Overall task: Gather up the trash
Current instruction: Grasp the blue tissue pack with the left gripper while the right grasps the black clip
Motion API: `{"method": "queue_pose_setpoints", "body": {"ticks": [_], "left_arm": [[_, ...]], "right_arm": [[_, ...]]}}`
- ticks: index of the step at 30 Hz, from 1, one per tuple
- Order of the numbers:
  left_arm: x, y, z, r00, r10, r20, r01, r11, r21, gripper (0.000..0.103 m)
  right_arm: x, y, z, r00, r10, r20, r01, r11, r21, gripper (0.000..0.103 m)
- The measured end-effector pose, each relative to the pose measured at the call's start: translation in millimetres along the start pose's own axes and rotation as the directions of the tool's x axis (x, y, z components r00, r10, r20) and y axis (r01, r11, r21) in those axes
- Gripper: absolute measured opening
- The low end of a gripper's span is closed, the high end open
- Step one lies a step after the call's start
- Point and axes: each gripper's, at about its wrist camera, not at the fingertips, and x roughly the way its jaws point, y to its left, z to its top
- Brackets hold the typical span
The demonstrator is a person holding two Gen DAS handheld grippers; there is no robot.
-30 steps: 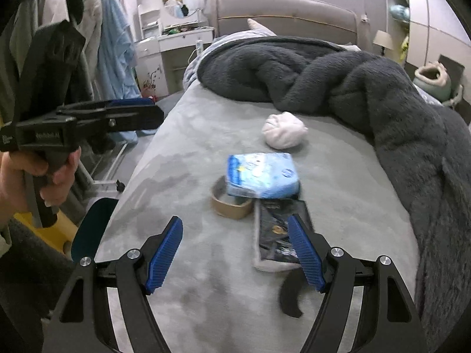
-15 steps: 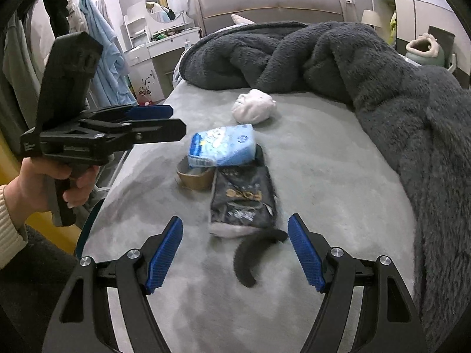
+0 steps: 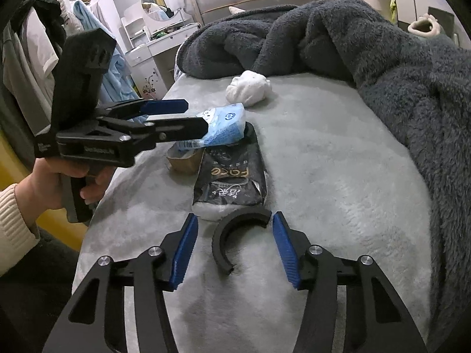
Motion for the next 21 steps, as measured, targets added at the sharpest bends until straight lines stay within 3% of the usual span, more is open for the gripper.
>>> {"method": "queue_pose_setpoints", "body": {"ticks": [7,12,14,16,21], "left_arm": [[13.7,-4.1,-0.1,1.000,0.002,-0.029,-0.002,1.000,0.010,0.092],[18.4,-6.8,2.7,1.000,0.000,-0.028,0.000,1.000,0.010,0.091],[22.3,-7.1,3.2,0.999,0.013,-0.037,-0.012,1.000,0.011,0.088],[26.3,-7.3,2.6,0.999,0.021,-0.048,-0.021,1.000,0.011,0.085],[28.8,-8.6,2.1,0.998,0.024,-0.050,-0.023,1.000,0.014,0.071]], "right_arm": [[-2.2,2.5,-4.9,1.000,-0.004,-0.021,0.004,1.000,-0.020,0.036],[-2.7,0.0,-6.4,0.999,0.013,-0.029,-0.013,1.000,-0.015,0.032],[-5.0,-5.0,-7.9,0.999,0.038,-0.028,-0.038,0.999,0.014,0.031],[-6.0,-9.5,-8.8,0.998,0.049,-0.028,-0.048,0.998,0.031,0.020],[-9.0,-7.9,-11.9,0.997,0.069,-0.034,-0.069,0.997,0.022,0.015]]}}
